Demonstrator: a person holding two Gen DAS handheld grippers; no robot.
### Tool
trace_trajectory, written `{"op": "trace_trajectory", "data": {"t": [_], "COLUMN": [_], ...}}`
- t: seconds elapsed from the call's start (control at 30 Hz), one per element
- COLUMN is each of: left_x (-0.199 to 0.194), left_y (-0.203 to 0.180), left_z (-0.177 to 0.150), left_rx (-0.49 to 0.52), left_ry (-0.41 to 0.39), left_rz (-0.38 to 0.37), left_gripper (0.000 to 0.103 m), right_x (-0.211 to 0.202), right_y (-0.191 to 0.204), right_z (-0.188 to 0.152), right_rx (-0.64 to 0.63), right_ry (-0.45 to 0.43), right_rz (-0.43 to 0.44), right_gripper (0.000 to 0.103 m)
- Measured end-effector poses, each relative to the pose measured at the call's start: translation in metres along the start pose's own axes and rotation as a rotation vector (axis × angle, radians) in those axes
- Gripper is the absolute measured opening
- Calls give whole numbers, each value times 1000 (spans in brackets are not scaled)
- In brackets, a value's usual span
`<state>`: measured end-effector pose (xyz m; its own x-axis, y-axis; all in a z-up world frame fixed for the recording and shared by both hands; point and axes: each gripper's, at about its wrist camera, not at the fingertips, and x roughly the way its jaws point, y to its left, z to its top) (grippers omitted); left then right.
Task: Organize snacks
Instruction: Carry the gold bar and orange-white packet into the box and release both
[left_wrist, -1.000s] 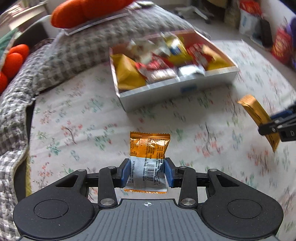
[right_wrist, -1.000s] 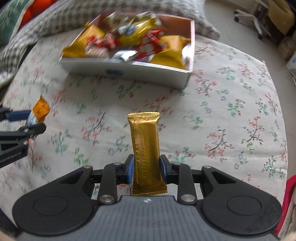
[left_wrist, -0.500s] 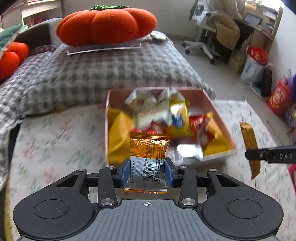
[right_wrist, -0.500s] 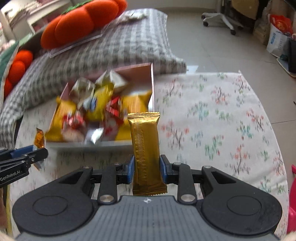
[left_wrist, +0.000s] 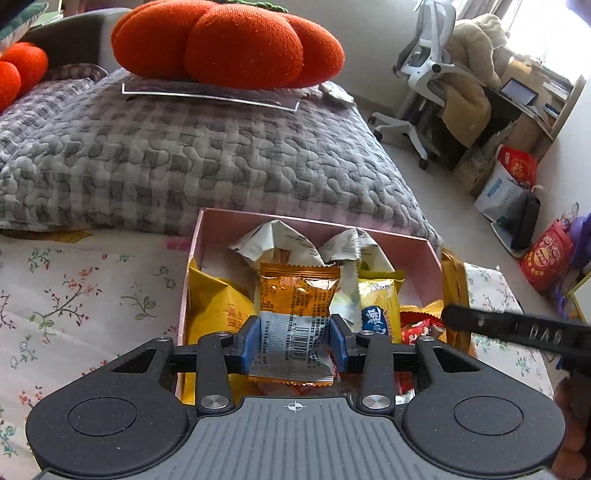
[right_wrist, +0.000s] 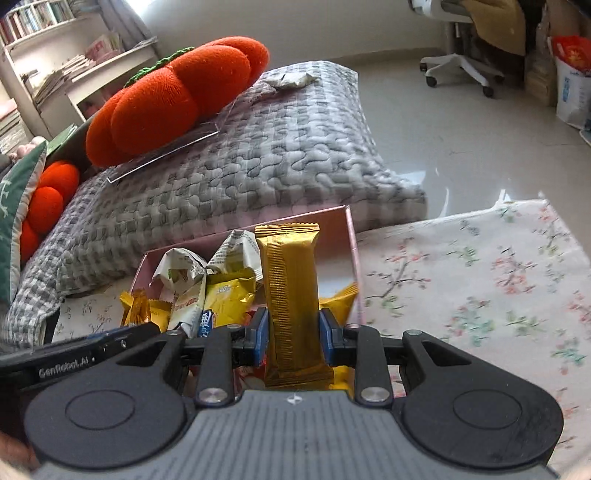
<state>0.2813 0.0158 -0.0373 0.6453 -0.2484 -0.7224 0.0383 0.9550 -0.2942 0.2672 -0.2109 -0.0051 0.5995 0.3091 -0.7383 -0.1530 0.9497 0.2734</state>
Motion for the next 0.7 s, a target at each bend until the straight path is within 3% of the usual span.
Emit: {"op": "trace_trajectory", "data": {"t": [0.07,0.1,0.2,0.33,0.53,0.7], "left_x": [-6,-11,-29,-43,-65,-95], "left_y": [-1,-2,-4,-2,-2,-14], "left_z": [1,2,5,9,17,-3], "left_rx": [-2,-6,-6,-7,-33,-36], "left_ry": [-23,-41,-88,-70,-34,11], "left_rz": [-10,-19,-27,24,79,135], "left_gripper": [40,46,71,72,72,73], "right_x": [-5,-11,-28,-34,-43,-56], "right_y": [0,-1,-1,-2,-18,-2], "right_z": [1,3,5,9,7,-11], "right_rx": [50,77,128,143,278,186], "right_ry": [-49,-78,-140,-107,-28,54], "right_rz": [23,42,76,54,76,57], "right_gripper": [27,33,62,62,62,62]}}
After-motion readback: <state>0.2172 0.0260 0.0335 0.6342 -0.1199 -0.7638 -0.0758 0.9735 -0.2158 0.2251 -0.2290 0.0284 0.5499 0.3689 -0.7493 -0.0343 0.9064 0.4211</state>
